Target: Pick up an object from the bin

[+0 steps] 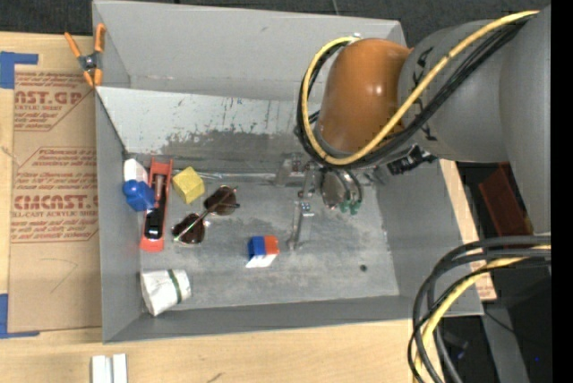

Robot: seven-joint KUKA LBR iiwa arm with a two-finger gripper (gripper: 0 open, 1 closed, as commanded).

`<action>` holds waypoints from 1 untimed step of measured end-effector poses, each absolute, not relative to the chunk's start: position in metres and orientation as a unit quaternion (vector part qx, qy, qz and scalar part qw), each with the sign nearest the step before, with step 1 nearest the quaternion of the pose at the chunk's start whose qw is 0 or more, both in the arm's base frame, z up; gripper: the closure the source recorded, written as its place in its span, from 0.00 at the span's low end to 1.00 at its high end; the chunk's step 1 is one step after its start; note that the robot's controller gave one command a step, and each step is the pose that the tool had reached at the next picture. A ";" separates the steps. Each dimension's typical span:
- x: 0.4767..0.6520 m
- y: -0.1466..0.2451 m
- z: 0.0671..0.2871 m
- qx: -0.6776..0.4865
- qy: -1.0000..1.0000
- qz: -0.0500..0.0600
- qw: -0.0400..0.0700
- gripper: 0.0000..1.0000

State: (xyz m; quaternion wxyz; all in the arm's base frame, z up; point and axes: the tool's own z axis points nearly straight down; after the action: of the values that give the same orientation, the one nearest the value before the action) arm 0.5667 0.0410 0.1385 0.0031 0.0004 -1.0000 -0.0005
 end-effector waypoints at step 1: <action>0.568 0.041 0.143 0.000 -1.000 -0.001 0.000 0.00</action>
Offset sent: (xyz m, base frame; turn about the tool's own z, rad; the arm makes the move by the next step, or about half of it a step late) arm -0.0199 0.0132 -0.0685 0.0292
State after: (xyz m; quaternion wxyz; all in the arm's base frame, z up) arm 0.5685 0.0410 0.1427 -0.0003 0.0001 -1.0000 -0.0007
